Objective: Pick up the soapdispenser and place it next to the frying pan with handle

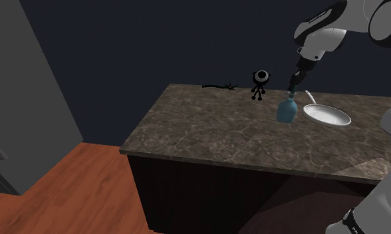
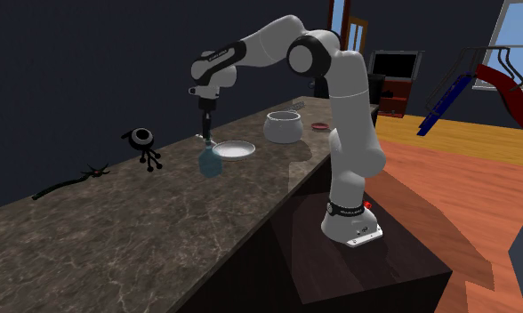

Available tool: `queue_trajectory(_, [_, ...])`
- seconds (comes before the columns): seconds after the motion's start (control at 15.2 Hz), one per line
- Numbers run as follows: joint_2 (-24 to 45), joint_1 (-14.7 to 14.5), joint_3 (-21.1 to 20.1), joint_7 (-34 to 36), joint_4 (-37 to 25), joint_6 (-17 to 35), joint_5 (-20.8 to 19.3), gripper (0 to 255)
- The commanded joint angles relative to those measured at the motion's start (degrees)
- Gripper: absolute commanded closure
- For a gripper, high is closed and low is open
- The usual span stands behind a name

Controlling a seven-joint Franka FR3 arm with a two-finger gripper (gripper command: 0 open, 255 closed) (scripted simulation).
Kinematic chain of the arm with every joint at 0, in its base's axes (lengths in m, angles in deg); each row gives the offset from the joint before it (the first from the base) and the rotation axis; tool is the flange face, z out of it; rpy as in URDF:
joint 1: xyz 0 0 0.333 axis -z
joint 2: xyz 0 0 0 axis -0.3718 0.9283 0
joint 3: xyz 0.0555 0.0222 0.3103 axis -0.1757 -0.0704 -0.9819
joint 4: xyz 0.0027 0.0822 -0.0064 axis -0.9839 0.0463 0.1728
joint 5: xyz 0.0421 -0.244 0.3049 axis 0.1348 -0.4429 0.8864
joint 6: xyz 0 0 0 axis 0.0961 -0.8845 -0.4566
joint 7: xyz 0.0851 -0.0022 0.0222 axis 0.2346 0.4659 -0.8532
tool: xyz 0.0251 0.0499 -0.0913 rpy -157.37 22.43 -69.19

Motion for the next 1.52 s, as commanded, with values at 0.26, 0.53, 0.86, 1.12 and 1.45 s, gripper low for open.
queue_trajectory(0.26, [0.15, 0.05, -0.04, -0.11, 0.06, 0.21, 0.16, 255])
queue_trajectory(0.53, [0.15, 0.04, -0.05, -0.11, 0.06, 0.22, 0.16, 0])
queue_trajectory(0.86, [-1.34, -0.01, 0.56, 0.83, -2.05, -2.92, -1.32, 0])
queue_trajectory(1.12, [-2.43, 0.05, 1.01, 1.55, -4.24, -5.85, -2.41, 0])
queue_trajectory(1.45, [-2.42, 0.06, 1.01, 1.54, -4.25, -5.85, -2.4, 0])
